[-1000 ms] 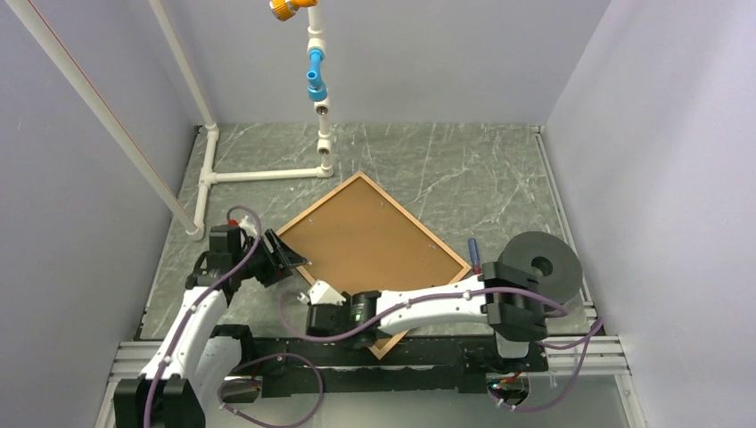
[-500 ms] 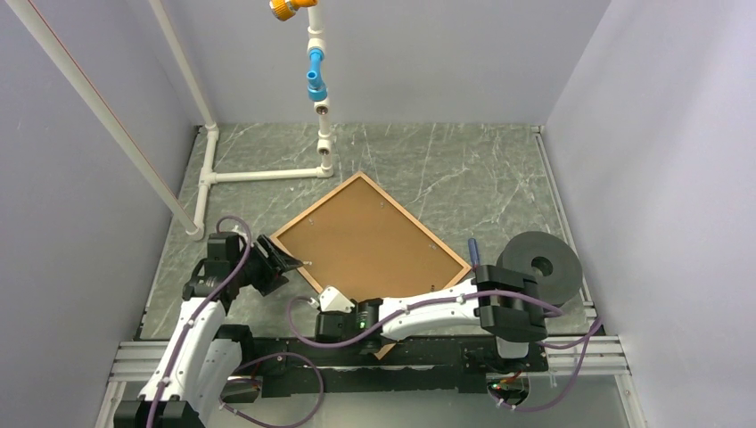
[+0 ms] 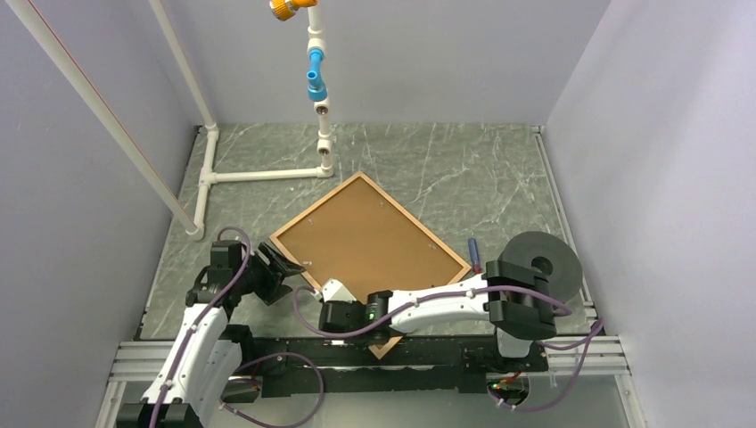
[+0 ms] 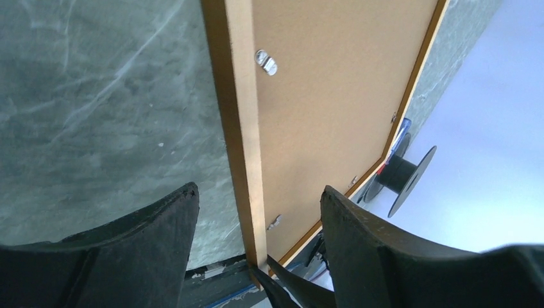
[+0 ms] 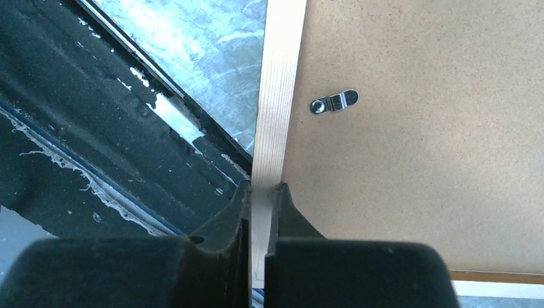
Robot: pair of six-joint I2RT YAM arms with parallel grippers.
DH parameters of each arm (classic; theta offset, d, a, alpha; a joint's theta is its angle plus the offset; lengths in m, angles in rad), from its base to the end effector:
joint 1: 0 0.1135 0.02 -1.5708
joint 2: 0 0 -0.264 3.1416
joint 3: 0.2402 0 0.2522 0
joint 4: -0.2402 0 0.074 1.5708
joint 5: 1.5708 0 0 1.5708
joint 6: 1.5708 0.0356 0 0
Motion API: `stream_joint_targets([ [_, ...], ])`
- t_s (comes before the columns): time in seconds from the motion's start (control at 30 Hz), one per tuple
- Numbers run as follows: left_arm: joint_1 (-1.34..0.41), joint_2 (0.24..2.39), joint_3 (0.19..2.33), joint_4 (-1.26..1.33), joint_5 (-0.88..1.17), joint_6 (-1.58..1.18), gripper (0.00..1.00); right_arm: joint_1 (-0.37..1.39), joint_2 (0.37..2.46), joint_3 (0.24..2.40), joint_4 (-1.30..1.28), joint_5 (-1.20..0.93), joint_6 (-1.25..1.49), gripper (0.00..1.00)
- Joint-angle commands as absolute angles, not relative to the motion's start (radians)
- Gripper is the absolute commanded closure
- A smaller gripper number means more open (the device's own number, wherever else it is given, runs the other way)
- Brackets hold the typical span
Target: Take the photo out of the frame
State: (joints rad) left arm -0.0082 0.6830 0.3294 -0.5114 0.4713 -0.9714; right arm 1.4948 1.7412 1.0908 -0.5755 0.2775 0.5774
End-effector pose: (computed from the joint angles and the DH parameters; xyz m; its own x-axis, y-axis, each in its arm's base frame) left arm 0.1342 -0.0173 0.1711 -0.6786 -0.7301 -0.0806 -0.4581 0.5064 -0.7305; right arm 0.0350 0.3309 0.1712 -0.5795 -0.6960 -0.4240 -0.7586 0.6508 -0.0315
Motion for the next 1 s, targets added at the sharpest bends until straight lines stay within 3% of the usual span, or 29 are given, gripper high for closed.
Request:
stream_joint_targets([
  [0.0, -0.023, 0.652, 0.290, -0.472, 0.483, -1.049, 0.26, 1.486, 1.716, 1.080, -0.503, 0.225, 0.511, 1.00],
  [0.37, -0.144, 0.624, 0.229, -0.377, 0.460, -1.140, 0.21, 1.447, 1.485, 0.972, -0.297, 0.034, 0.416, 1.00],
  [0.6, -0.213, 0.541, 0.174, -0.320, 0.426, -1.247, 0.24, 1.373, 1.425, 0.922, -0.224, -0.118, 0.395, 1.00],
  [0.8, -0.226, 0.468, 0.167, -0.353, 0.387, -1.286, 0.39, 1.356, 1.413, 0.913, -0.188, -0.159, 0.394, 1.00],
  [0.97, -0.225, 0.410, 0.142, -0.358, 0.362, -1.316, 0.68, 1.356, 1.417, 0.914, -0.177, -0.176, 0.394, 1.00],
])
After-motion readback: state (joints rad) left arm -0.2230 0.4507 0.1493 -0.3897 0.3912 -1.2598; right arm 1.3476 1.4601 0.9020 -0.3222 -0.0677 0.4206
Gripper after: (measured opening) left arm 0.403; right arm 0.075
